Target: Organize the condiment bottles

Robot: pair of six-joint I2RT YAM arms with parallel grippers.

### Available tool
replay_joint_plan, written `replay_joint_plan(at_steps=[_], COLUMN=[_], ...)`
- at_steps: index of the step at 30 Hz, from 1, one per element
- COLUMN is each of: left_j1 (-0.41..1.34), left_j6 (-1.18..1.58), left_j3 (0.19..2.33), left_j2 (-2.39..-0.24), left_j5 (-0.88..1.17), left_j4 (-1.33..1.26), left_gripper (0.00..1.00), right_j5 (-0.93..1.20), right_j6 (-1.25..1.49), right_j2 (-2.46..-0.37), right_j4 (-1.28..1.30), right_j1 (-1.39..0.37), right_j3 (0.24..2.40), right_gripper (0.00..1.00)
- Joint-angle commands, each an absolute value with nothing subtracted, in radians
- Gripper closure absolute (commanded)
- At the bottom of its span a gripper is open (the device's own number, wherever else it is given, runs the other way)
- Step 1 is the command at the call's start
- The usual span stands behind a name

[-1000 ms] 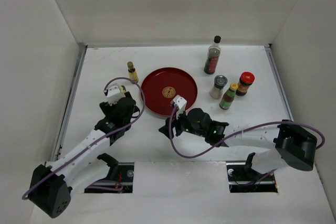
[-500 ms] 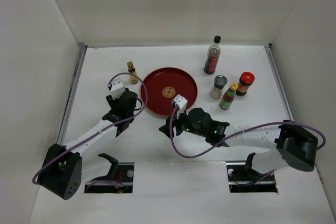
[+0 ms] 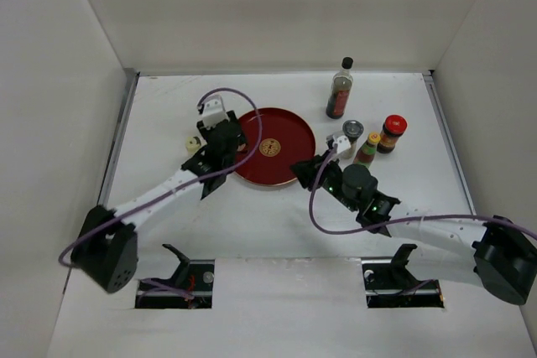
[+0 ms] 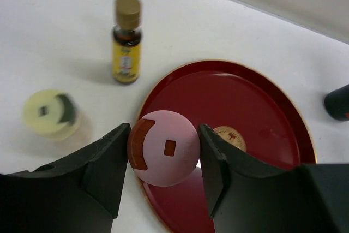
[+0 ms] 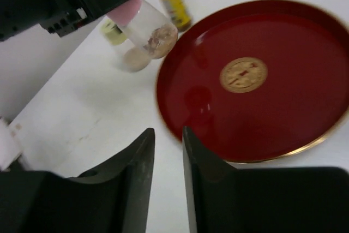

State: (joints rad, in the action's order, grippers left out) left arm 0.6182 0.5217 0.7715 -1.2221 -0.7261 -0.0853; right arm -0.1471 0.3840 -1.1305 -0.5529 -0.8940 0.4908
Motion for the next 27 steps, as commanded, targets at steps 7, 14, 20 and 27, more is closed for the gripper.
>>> replay_joint_plan(at_steps=[7, 14, 20, 27], left_j1=[0.559, 0.55, 0.545, 0.548], left_j6=[0.443, 0.414, 0.413, 0.387], left_j3=[1.126, 1.242, 1.241, 1.183], left_j2=[-1.702, -1.864, -1.89, -1.731], left_j5=[-0.545, -0.535, -0.532, -0.546], left_j4=[-0.342, -0.336, -0.321, -0.324], left_gripper=[0.72, 0.62, 0.37, 0.26], right_j5=[-0.204, -0.206, -0.216, -0.239], right_j6=[0.453, 0.453, 0.456, 0.456], right_j2=[-1.088, -1.085, -1.049, -1.023], right_j4=[-0.595, -0.598, -0.603, -0.603], right_j1=[-0.847, -0.847, -0.843, -0.841], right_j3=[0.474, 0.474, 0.457, 0.446], right_gripper=[0.66, 0.61, 0.57, 0.54])
